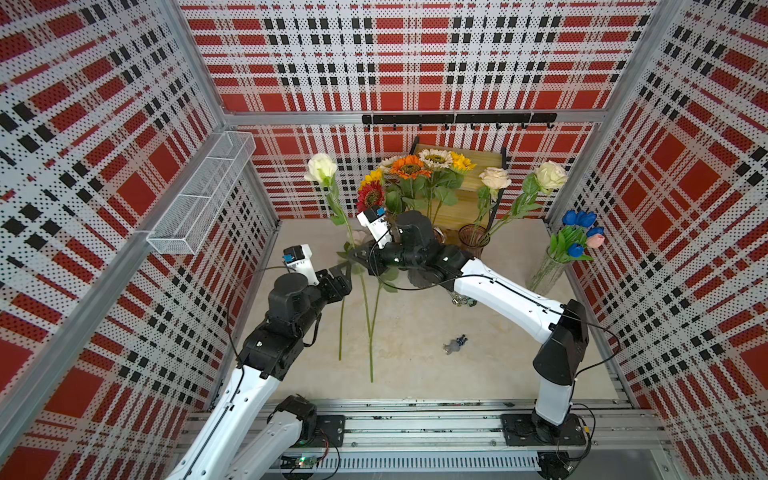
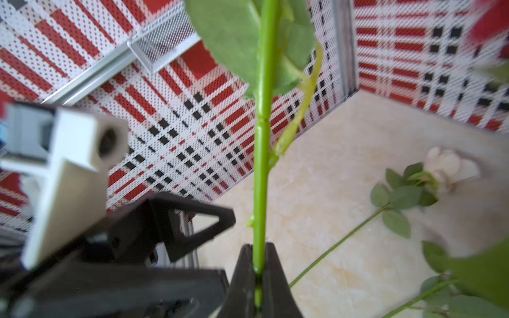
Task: Arrange the flowers in different vases according to their variety
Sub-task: Pick up the flower at the center of the board.
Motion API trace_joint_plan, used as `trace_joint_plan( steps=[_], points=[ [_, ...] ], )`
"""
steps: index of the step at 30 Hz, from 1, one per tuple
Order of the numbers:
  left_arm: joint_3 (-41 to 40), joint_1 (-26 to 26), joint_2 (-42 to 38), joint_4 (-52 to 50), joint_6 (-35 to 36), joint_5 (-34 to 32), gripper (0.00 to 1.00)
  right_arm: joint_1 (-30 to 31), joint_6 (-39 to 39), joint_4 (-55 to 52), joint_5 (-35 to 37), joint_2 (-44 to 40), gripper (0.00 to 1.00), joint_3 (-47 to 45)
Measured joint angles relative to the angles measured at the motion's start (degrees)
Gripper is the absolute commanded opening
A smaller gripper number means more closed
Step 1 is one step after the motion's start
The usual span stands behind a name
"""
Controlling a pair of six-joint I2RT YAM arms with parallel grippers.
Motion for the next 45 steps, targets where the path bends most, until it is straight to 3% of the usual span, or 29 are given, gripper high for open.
trace_joint_plan(
  steps=[6, 11, 17, 22, 27, 45],
  points=[
    [-3.3, -0.6, 0.9, -3.5, -0.8, 0.0, 0.80, -2.8, -3.0, -1.0, 4.2, -0.4, 0.00, 6.5],
    [-4.4, -1.1, 5.2, -2.3, -0.9, 0.5, 0.77, -4.0, -7.1, -1.1, 9.7, -5.6, 0.00, 2.1],
    [-8.2, -3.7, 16.4, -1.0, -0.5, 1.7, 0.73, -4.2, -13.2, -0.8, 19.6, -18.0, 0.00, -3.8],
    [-7.7, -4.6, 24.9, -0.2, 1.0, 2.7, 0.70, -5.8, -16.6, 2.0, 27.4, -31.0, 0.00, -10.5],
    [-5.5, -5.4, 32.1, 0.7, 3.1, 3.4, 0.66, -9.2, -18.5, 3.7, 33.7, -38.4, 0.00, -17.1],
    [8.7, -8.5, 53.0, -0.1, 10.0, -1.1, 0.57, -14.8, -22.2, 4.1, 41.2, -42.4, 0.00, -25.0]
  ],
)
